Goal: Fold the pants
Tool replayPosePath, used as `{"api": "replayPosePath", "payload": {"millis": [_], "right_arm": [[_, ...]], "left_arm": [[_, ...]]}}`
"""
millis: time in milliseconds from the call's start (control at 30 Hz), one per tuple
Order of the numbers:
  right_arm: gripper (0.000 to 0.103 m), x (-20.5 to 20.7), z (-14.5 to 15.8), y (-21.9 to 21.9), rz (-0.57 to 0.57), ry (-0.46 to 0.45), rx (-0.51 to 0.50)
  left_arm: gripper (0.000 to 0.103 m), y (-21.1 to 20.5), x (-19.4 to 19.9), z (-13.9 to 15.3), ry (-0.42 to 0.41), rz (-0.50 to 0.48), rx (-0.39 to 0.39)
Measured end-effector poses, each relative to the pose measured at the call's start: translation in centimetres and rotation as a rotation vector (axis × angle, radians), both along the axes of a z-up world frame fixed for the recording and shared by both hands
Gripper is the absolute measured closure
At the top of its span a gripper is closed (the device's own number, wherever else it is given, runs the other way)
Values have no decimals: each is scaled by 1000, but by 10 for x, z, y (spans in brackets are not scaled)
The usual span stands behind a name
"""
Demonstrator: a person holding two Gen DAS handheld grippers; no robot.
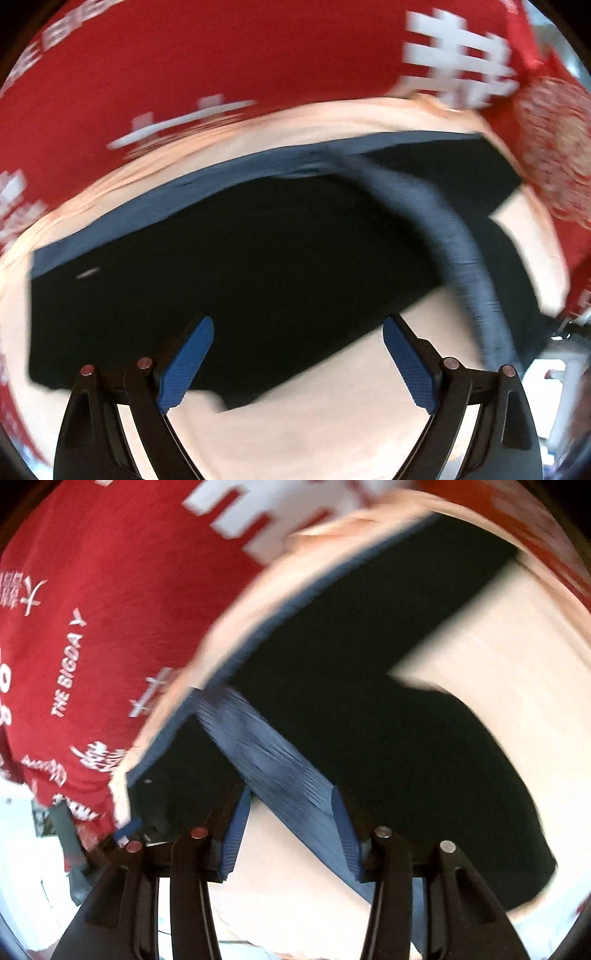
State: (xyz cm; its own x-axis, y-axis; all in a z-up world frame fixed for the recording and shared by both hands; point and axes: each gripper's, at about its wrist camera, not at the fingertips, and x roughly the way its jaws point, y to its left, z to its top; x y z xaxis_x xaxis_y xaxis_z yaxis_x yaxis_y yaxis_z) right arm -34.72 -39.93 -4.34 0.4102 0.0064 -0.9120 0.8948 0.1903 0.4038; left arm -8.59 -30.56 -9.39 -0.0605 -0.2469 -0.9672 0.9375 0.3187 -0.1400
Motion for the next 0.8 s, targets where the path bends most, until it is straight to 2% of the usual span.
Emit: {"api": "replayPosePath", "payload": {"millis": [100, 200, 300, 433, 600, 633, 667, 700, 733, 767, 800], "right_arm": [[53, -48, 0, 29, -85, 32, -4], [53, -97, -11, 61, -173, 82, 17], [53, -126, -22, 87, -250, 81, 36], [53, -142, -42, 101, -321, 34, 62], [51, -145, -56, 100, -322, -61, 76], [54, -144, -59, 98, -318, -67, 91], [71, -146, -59, 95, -316, -68, 102], [85, -147, -59, 91, -309, -71, 123], [87, -148, -55, 87, -302, -81, 132], [88, -146, -49, 84, -294, -81, 126], [89, -141, -38, 77, -268, -83, 105]], "left_arm": [[9, -26, -31, -5, 88, -70, -34], [9, -43, -48, -16, 133, -93, -23], [9, -56, -58, -24, 178, -100, -28], [9, -64, -71, -38, 202, -89, -9], [11, -69, -85, -41, 188, -73, -5], [16, -71, -87, -40, 198, -69, -4], [34, -72, -88, -39, 202, -67, 1], [50, -74, -89, -38, 199, -66, 12], [58, -77, -88, -36, 211, -62, 13], [72, -80, -87, -34, 234, -52, 14], [73, -83, -85, -32, 257, -37, 18]]}}
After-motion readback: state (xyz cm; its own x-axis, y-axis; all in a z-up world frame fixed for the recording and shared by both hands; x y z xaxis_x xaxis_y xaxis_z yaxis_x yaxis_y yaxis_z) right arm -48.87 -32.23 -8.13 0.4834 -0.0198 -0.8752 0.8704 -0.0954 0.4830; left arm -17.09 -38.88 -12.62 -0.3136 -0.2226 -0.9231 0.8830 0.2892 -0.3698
